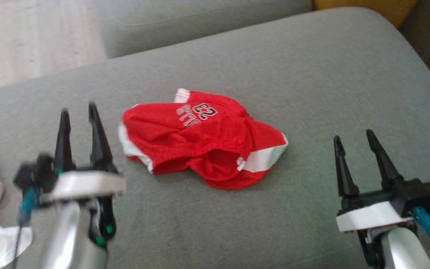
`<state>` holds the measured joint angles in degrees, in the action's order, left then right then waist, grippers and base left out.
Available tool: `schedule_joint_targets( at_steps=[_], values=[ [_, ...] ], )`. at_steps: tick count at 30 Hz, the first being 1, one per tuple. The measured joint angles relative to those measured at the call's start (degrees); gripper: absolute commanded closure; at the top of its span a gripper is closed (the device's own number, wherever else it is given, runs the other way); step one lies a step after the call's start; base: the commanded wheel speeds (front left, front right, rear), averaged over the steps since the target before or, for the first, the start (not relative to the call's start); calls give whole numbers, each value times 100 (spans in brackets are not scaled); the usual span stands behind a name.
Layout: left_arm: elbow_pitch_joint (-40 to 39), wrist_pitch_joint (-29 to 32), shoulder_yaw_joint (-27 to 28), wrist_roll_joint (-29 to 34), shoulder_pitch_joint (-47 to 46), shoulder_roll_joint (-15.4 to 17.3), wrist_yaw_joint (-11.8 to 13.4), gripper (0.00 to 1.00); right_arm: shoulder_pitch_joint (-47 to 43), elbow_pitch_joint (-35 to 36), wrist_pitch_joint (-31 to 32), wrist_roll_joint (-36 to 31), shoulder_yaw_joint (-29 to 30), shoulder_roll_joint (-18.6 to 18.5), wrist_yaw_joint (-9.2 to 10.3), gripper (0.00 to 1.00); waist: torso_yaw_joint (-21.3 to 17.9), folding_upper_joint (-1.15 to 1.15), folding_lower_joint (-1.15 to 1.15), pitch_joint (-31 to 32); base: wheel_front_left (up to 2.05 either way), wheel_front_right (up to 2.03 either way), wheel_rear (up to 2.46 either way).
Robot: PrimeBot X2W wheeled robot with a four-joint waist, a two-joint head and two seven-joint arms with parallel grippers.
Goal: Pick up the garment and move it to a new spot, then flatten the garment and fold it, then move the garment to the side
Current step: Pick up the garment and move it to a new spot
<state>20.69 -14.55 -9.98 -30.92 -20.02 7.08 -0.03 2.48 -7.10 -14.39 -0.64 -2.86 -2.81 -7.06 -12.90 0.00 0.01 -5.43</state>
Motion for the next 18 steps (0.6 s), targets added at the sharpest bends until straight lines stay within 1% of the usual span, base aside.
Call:
schedule_joint_targets(
  at_steps=[1,3,5,7,11,14,18],
  values=[
    [-232,-4,189,202,252,-115,36,0,-31,-20,0,16,42,1,0,0,72,0,-1,37,0,0,0],
    [-536,-15,369,560,772,-288,63,0,-146,-65,0,11,144,4,0,0,229,0,-1,107,0,0,0],
    [-660,-14,423,765,1238,-393,59,0,-265,-109,0,4,169,5,0,0,397,0,-1,185,0,0,0],
    [-828,-14,420,984,1619,-420,79,0,-359,-110,0,7,102,5,0,0,574,0,-1,266,0,0,0],
    [-1212,-15,234,1516,2012,-417,118,0,-481,-68,1,121,-66,15,0,0,894,0,-1,422,0,0,0],
    [-1525,-15,21,1682,2341,-416,268,0,-626,23,1,204,-96,19,0,0,1047,0,-1,590,0,0,0],
    [-1736,-15,-171,1669,2965,-413,494,0,-993,82,1,168,-259,21,0,0,1191,0,-2,802,0,0,0]
  ],
)
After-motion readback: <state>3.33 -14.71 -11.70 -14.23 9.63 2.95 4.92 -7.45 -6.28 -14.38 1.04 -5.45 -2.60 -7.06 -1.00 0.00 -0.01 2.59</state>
